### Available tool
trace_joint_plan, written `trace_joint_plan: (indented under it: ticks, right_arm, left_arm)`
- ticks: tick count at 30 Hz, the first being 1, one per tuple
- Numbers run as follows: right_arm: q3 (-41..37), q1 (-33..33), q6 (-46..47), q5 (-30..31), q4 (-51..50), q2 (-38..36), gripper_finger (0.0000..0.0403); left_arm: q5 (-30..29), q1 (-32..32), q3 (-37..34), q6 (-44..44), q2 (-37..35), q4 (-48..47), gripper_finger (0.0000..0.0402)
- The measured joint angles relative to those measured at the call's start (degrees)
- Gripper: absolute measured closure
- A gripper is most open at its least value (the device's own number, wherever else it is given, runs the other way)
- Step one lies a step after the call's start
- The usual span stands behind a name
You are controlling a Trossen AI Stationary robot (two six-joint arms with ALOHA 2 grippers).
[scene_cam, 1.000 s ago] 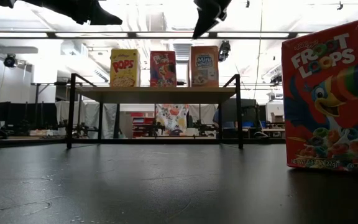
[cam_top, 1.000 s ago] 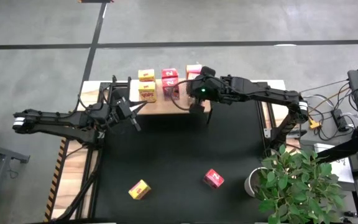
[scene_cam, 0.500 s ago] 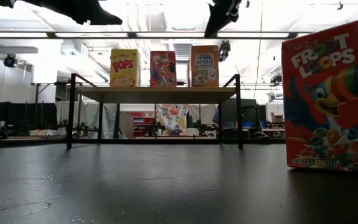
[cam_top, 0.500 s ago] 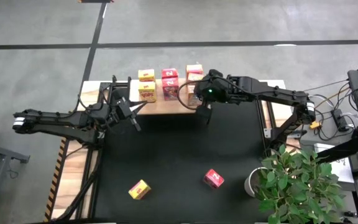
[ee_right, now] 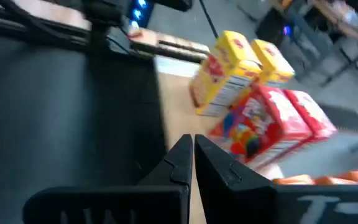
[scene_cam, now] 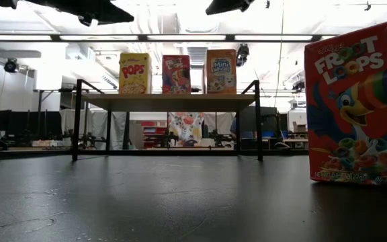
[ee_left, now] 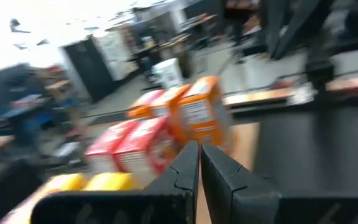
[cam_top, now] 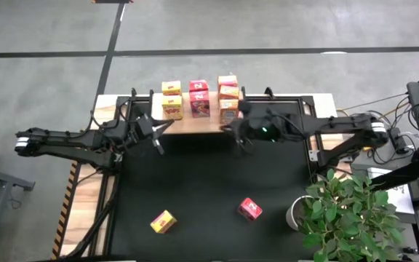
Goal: Stack cereal on shelf
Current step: Put the yellow cereal box aligned with the other yellow cereal boxes on the shelf
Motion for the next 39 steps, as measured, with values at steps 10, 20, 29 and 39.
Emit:
trace_joint_plan:
  ticks: [10, 20, 29, 39]
  right_arm:
    - [-26.33, 4.50, -3.62, -0.09, 23.79, -16.31, 0.0394]
    - [-40.99, 4.48, -6.80, -1.58, 39.10, -28.07, 0.0394]
    - [-43.17, 4.48, -11.05, -1.68, 42.16, -29.08, 0.0394]
    - [-43.17, 4.48, -11.87, -1.64, 41.76, -29.30, 0.0394]
  left_arm:
    - [6.56, -6.82, 4.49, -16.04, 3.37, -2.34, 0.0402]
    - [7.50, -12.19, 33.34, -35.83, 16.48, -45.02, 0.0402]
    - [21.29, -18.60, 49.12, -78.31, 29.97, -76.16, 0.0402]
    - [24.73, -35.21, 53.76, -103.97, 44.42, -76.13, 0.0357]
